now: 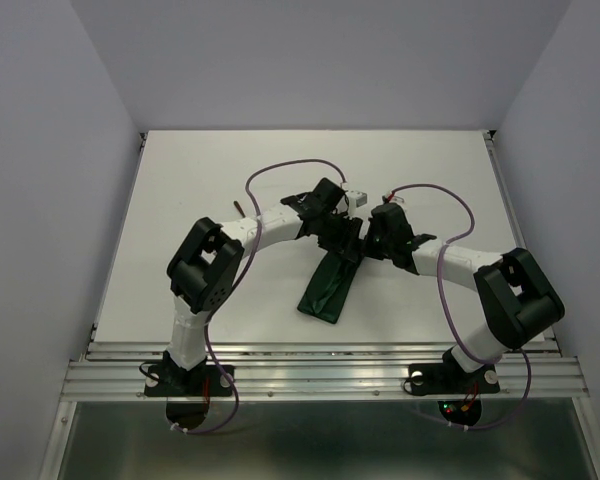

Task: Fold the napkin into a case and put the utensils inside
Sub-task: Stuff the top corner of the smaller-rectangle-folded napkin into the folded napkin.

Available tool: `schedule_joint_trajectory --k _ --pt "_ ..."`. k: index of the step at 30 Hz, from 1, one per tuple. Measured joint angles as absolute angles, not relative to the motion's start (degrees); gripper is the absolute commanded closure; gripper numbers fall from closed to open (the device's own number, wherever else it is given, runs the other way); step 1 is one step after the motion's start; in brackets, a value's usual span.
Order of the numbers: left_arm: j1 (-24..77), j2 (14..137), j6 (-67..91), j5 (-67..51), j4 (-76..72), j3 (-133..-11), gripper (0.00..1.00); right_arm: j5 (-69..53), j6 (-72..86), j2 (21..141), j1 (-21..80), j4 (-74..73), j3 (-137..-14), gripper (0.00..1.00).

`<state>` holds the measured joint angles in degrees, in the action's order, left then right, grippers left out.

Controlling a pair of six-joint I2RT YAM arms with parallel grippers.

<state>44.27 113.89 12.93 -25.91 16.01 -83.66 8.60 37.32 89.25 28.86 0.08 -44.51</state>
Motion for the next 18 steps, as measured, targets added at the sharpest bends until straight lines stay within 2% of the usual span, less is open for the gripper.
schedule_joint_trajectory --k 1,7,9,16,18 --pt "44.2 113.9 13.1 -25.8 15.9 -83.6 0.56 8.6 37.3 89.3 28.9 0.1 -44.5 0.99" --pt "43.9 113.8 14.3 -25.4 14.7 -82.4 0.79 8.6 37.3 89.3 28.9 0.1 -44.5 0.99" --pt "43.7 113.4 14.8 -25.2 14.3 -81.8 0.80 8.6 37.3 89.3 28.9 0.1 -44.5 0.99" --pt "42.7 111.2 15.7 -24.8 12.8 -80.7 1.00 8.6 37.3 89.3 28.9 0.1 -44.5 0.99" --pt "42.5 110.7 15.8 -24.8 12.5 -80.2 1.00 8.6 37.3 89.3 28.9 0.1 -44.5 0.99"
